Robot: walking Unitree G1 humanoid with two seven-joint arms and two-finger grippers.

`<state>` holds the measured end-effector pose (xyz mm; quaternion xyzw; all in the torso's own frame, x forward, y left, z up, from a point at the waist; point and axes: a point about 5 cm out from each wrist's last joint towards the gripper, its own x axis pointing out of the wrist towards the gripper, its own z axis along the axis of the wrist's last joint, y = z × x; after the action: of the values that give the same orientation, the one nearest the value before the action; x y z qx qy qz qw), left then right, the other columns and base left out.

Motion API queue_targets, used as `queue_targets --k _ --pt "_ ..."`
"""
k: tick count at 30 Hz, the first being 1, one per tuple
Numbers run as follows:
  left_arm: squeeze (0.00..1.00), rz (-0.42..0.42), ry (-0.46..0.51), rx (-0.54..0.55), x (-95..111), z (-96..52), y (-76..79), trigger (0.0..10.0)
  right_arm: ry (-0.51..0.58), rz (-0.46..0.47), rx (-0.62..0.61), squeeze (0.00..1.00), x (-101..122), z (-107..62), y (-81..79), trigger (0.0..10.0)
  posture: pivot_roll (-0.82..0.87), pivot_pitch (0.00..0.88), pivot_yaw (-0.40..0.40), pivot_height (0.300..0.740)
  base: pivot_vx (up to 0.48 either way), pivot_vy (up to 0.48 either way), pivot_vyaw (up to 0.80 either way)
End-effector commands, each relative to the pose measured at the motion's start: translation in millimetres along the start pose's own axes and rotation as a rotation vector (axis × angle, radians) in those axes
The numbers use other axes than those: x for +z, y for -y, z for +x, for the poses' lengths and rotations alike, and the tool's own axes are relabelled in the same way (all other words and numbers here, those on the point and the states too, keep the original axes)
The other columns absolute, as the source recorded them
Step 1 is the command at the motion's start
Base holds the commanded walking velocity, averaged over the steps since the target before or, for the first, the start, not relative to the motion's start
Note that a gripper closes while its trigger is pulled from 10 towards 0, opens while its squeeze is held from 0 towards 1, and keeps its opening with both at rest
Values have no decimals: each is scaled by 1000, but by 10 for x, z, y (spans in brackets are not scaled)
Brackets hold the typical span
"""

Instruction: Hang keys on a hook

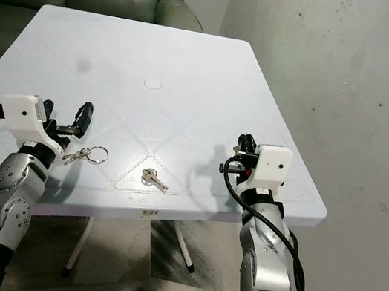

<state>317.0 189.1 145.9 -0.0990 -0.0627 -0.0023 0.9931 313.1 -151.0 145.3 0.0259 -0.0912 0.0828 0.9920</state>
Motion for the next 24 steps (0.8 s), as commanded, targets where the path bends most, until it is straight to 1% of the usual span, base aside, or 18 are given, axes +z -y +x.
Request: queue_targets --k 1,2,5,14,24 --pt "0 0 3 -3 9 27 21 10000 7 -5 -13 0 22 3 24 10000 47 0 -71 702 0 0 -738" --pt "0 -20 -1 -3 -12 27 42 10000 5 -5 2 0 17 7 -5 10000 52 0 -86 702 0 0 -738" --pt "0 -27 -3 1 -33 24 66 10000 -1 -7 29 0 7 8 -51 10000 52 0 -88 702 0 0 -735" --pt "0 -18 -2 14 -35 21 59 10000 -2 -10 34 0 8 14 -59 10000 55 0 -92 702 0 0 -727" --pt "0 2 -3 2 -47 8 77 10000 -11 -5 29 0 -7 3 -60 10000 56 0 -89 702 0 0 -705"
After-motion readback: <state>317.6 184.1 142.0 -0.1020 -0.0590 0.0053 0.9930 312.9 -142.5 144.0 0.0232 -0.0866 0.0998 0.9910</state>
